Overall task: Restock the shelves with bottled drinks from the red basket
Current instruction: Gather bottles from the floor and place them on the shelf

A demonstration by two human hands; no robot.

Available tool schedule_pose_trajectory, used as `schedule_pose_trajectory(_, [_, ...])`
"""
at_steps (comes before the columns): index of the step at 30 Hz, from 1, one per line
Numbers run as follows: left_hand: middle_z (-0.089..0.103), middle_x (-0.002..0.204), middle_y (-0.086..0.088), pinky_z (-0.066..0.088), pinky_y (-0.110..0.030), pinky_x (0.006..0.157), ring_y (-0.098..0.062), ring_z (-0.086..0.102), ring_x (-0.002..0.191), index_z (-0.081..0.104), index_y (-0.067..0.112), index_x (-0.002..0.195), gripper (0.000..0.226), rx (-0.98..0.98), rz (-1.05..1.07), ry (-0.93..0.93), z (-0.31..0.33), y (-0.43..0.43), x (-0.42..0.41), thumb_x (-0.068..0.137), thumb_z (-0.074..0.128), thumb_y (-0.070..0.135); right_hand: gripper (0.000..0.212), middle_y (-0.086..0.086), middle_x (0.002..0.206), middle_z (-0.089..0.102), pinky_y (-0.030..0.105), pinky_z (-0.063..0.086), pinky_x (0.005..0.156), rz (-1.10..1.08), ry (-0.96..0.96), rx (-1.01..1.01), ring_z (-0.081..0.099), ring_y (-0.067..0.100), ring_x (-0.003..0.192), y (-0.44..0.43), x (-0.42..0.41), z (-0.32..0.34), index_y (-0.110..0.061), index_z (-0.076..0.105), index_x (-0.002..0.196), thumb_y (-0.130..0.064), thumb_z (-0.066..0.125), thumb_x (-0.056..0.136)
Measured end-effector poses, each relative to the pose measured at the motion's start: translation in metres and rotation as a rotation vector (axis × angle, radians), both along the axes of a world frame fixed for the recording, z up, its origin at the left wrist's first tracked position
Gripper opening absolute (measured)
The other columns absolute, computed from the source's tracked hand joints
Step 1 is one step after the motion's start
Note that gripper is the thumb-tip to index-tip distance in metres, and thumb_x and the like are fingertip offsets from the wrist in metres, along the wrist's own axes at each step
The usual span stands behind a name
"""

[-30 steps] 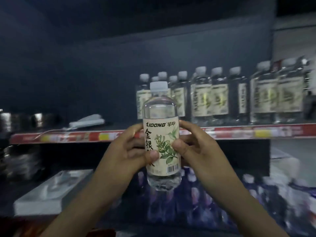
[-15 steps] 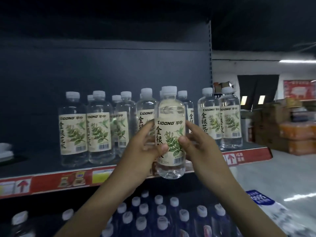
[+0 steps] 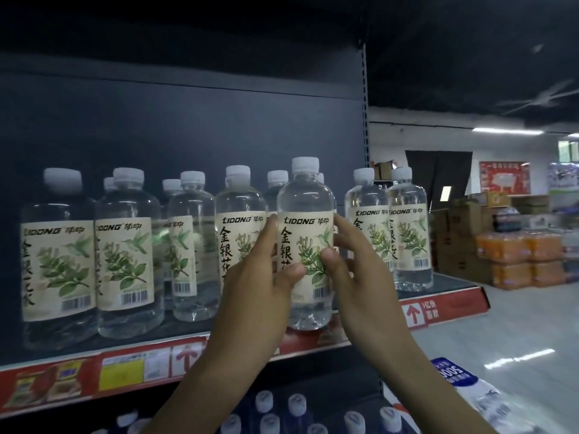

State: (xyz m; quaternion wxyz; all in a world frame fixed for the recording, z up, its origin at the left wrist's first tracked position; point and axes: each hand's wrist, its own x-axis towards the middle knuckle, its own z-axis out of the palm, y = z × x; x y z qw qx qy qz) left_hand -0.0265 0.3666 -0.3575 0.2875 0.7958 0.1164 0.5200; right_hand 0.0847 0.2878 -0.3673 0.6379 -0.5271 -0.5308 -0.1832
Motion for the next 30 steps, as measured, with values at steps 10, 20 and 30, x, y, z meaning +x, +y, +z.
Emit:
schedule_pose_trajectory(10, [0.057, 0.136, 0.009, 0.039, -0.020, 0.087, -0.002, 0.055, 0.114, 0.018, 0.038, 0.154, 0.070, 0.048, 0.094, 0.132, 0.005, -0.001, 0.016, 0.098, 0.056, 0.020, 0.102, -0.028, 0.132, 0.046, 0.017, 0.041, 0.102, -0.085, -0.077, -0.328, 0.051, -0.003, 0.120, -0.004, 0.012, -0.008, -0.044, 0.007, 0.154, -0.024, 0.078, 0.083])
schedule_pose_trajectory(20, [0.034, 0.142, -0.001, 0.037, -0.033, 0.086, -0.011, 0.040, 0.108, 0.022, 0.045, 0.150, 0.086, 0.138, 0.476, 0.138, -0.013, 0.022, -0.035, 0.086, 0.072, 0.016, 0.100, -0.033, 0.110, 0.046, -0.002, 0.033, 0.068, -0.148, -0.018, -0.321, 0.050, -0.010, 0.098, -0.005, 0.009, -0.008, -0.044, 0.009, 0.150, -0.020, 0.079, 0.082])
schedule_pose_trajectory(30, [0.034, 0.128, -0.004, 0.048, -0.040, 0.081, -0.025, 0.047, 0.115, 0.009, 0.051, 0.147, 0.096, 0.233, 0.506, 0.122, -0.020, 0.035, -0.008, 0.084, 0.075, 0.020, 0.104, -0.009, 0.137, 0.054, 0.015, 0.042, 0.092, -0.152, -0.006, -0.353, 0.054, 0.003, 0.117, 0.023, 0.015, -0.008, -0.043, 0.001, 0.155, -0.017, 0.075, 0.086])
